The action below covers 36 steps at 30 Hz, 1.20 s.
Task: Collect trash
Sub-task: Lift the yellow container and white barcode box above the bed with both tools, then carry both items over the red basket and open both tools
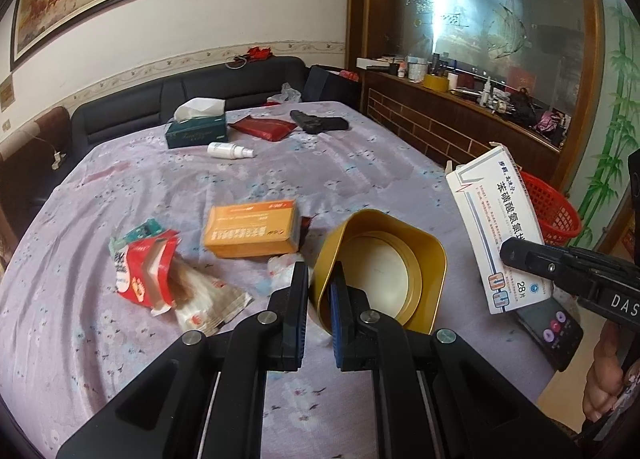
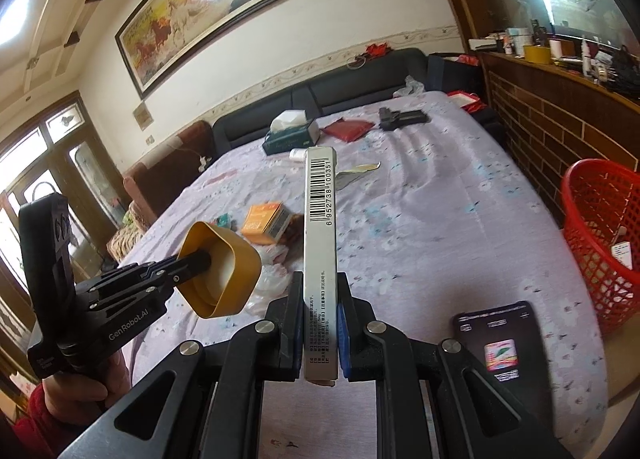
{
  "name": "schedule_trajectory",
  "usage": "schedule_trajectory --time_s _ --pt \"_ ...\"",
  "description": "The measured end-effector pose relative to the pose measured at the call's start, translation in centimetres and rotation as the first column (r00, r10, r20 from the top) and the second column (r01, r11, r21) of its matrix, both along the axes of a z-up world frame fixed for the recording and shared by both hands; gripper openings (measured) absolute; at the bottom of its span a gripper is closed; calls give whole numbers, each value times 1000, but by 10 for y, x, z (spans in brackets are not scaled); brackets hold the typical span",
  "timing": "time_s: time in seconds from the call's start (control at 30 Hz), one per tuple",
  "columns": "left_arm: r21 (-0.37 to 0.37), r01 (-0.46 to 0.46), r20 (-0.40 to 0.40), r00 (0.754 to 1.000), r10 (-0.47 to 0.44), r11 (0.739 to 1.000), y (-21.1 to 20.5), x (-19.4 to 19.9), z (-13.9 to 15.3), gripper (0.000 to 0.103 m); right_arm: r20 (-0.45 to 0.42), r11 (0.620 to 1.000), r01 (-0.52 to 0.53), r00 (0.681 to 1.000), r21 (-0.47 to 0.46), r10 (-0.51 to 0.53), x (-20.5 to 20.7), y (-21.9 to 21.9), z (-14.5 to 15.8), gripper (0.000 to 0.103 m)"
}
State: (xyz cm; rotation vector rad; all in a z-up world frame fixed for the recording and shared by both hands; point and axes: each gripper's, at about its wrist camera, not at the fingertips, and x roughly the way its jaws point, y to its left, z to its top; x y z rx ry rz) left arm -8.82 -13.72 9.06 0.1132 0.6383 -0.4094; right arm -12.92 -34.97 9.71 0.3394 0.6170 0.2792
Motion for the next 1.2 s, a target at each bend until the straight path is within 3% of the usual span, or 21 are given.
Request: schedule_trajectory --time_s 0.27,0.67,0.9,1.2 --pt "-19 156 14 988 -156 988 -63 -1 28 9 60 987 152 986 51 -155 -32 -82 24 14" --pt "-44 350 -48 935 -352 936 -196 28 40 10 86 921 385 917 54 -389 -68 -215 30 15" --pt "-33 410 -85 908 -411 912 -269 49 30 10 53 899 433 898 66 -436 -64 -261 13 15" --pt "-45 441 -120 889 -443 897 -320 64 10 10 2 888 452 891 84 -454 -38 -290 -9 15"
